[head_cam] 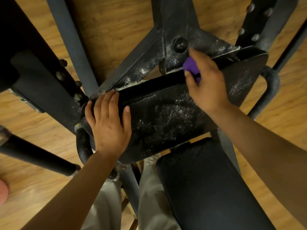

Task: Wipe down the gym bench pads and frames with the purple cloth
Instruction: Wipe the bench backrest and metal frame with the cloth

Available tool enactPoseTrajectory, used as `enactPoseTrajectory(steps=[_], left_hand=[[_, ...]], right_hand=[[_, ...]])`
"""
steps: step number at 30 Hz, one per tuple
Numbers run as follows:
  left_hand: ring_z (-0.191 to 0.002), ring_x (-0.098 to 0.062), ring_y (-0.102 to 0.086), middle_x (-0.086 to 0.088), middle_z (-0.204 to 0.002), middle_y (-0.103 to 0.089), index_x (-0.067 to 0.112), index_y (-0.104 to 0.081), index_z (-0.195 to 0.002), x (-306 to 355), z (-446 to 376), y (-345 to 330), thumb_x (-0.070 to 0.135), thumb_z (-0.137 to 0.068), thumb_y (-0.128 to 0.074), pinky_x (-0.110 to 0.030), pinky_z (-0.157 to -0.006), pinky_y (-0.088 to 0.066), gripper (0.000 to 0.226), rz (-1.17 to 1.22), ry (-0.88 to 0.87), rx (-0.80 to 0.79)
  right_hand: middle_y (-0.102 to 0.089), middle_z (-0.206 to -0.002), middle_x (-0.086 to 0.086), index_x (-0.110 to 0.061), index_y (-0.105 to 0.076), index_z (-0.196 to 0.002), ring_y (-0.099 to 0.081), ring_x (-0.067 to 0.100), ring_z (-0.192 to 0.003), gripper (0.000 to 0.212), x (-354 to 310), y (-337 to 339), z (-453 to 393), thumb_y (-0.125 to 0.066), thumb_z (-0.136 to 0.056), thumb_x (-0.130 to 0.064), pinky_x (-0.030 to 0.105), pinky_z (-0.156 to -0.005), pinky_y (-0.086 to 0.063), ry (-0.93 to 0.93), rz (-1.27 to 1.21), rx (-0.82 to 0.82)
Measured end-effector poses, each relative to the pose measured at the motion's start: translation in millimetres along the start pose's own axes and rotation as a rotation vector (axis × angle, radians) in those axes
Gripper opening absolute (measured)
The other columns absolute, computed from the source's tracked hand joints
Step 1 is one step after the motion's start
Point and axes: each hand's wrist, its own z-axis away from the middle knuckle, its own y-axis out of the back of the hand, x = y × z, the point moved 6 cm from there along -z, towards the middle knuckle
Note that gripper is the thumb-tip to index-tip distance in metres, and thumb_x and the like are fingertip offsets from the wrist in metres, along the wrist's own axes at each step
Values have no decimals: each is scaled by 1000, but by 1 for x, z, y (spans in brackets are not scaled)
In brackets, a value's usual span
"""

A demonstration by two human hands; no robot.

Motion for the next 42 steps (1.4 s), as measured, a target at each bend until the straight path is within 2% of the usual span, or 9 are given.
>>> enactPoseTrajectory(steps=[4, 12, 20, 24, 27, 30, 35, 38, 42], left_hand=[[-128, -30, -42, -11, -136, -52, 7, -50, -132, -1, 1, -5, 36, -100, -37, -47, -110, -18, 45, -52, 1, 10], [-123, -31, -43, -12, -133, -53, 7, -50, -130, -1, 1, -9, 36, -100, -36, -48, -107, -20, 44, -108, 3, 55], [-121, -33, -43, -13, -132, -54, 7, -50, -130, 0, 2, -10, 36, -100, -35, -48, -106, -20, 44, -127, 2, 82], [-120, -34, -42, -14, -132, -53, 7, -49, -130, 0, 2, -10, 36, -100, -35, -48, -106, -20, 45, -117, 4, 69], [-120, -36, -44, -15, -132, -53, 7, -48, -131, -1, 2, -10, 36, -100, -34, -50, -105, -21, 45, -127, 13, 66], [-120, -36, -44, -15, -132, -53, 6, -49, -130, -1, 2, -11, 37, -100, -34, -50, -105, -21, 46, -126, 21, 64], [-120, -36, -44, -14, -132, -53, 6, -48, -131, -1, 2, -12, 37, -99, -33, -51, -105, -22, 47, -112, 20, 61], [-119, -36, -44, -15, -131, -53, 6, -48, -131, -1, 2, -11, 36, -99, -33, -51, -105, -22, 47, -108, 22, 78], [-118, -36, -44, -16, -130, -53, 6, -49, -131, -2, 3, -11, 37, -99, -32, -51, -105, -22, 48, -102, 21, 72]], right_hand=[[-48, -137, 10, -9, -55, -130, -48, 24, -124, 40, 10, 8, -6, -54, -91, -16, 26, -101, -41, 84, 107, -47], [-47, -135, 13, -8, -55, -128, -48, 29, -123, 39, 80, 44, -40, -54, -88, -9, 30, -105, -37, -241, 231, 28], [-48, -134, 10, -8, -54, -129, -47, 26, -120, 35, 38, 22, -13, -48, -96, -17, 24, -97, -38, 40, 225, 28], [-48, -134, 14, -9, -57, -125, -46, 32, -122, 36, 104, 52, -46, -45, -91, -7, 36, -103, -39, -151, 326, 37], [-49, -132, 15, -5, -61, -119, -48, 31, -117, 34, 128, 65, -57, -44, -90, -4, 26, -99, -35, -267, 330, 67], [-49, -132, 14, -6, -61, -119, -47, 29, -119, 35, 117, 61, -49, -45, -88, -2, 26, -100, -35, -285, 274, 133], [-48, -134, 14, -2, -55, -129, -43, 25, -123, 38, 69, 41, -4, -47, -92, -1, 11, -107, -25, -76, 89, 190], [-47, -137, 16, -3, -54, -130, -42, 28, -127, 37, 72, 38, 4, -46, -94, -5, 26, -111, -31, 14, 64, 211], [-43, -140, 16, -7, -53, -132, -42, 28, -129, 43, 125, 57, -22, -41, -91, -11, 26, -112, -30, -207, 107, 310]])
